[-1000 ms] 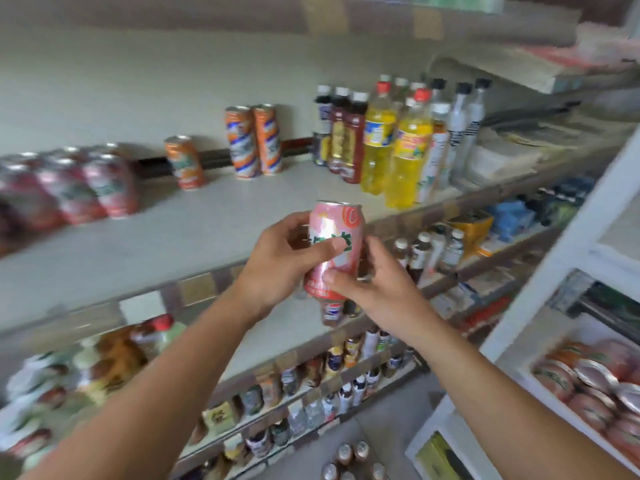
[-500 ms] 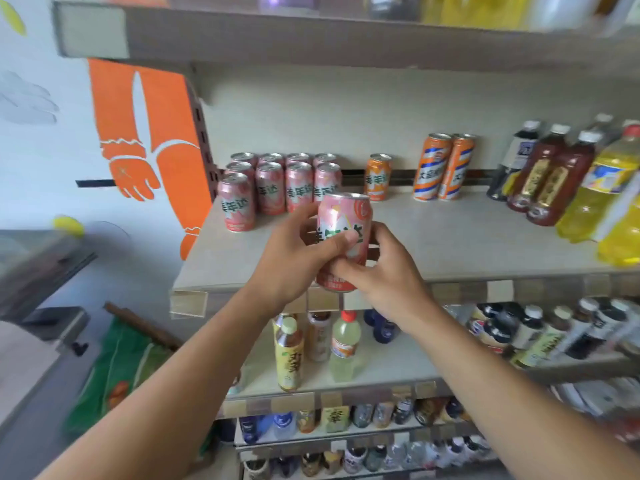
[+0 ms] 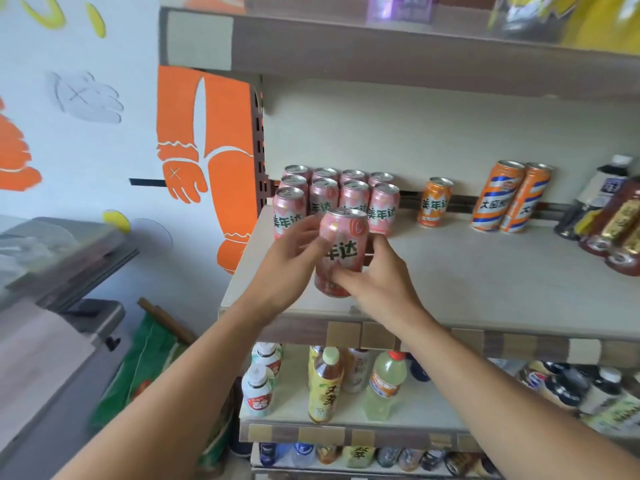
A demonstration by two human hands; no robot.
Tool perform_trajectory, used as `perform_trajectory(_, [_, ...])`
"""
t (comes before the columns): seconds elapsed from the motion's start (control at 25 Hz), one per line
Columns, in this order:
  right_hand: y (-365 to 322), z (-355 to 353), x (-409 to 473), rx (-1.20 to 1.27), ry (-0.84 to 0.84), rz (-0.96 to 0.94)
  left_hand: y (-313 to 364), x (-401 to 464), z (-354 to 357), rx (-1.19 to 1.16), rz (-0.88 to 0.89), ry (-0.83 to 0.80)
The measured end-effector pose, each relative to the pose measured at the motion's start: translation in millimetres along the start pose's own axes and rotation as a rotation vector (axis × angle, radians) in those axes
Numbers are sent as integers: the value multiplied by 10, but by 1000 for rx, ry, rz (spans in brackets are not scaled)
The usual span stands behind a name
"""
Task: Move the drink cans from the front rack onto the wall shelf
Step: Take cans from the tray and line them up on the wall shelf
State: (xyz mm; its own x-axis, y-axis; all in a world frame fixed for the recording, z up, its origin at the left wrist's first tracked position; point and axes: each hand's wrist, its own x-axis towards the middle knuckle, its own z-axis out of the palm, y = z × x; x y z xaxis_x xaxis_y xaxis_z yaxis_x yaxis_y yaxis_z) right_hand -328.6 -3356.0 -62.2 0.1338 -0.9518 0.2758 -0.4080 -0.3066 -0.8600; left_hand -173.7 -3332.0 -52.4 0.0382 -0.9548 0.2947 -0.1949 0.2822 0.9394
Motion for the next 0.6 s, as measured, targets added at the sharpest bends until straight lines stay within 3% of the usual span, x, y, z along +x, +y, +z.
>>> perform_trajectory(0.12, [86,125,409,-51,73,-1,-234,265,-135,546,-17,192])
perform_trajectory(0.24, [227,257,803,-92,140,36,-392,409,-169,972,-48,111])
perform_trajectory(0.6, [464,574,1306,-125,149,10,-616,712,-152,1140,-65,82])
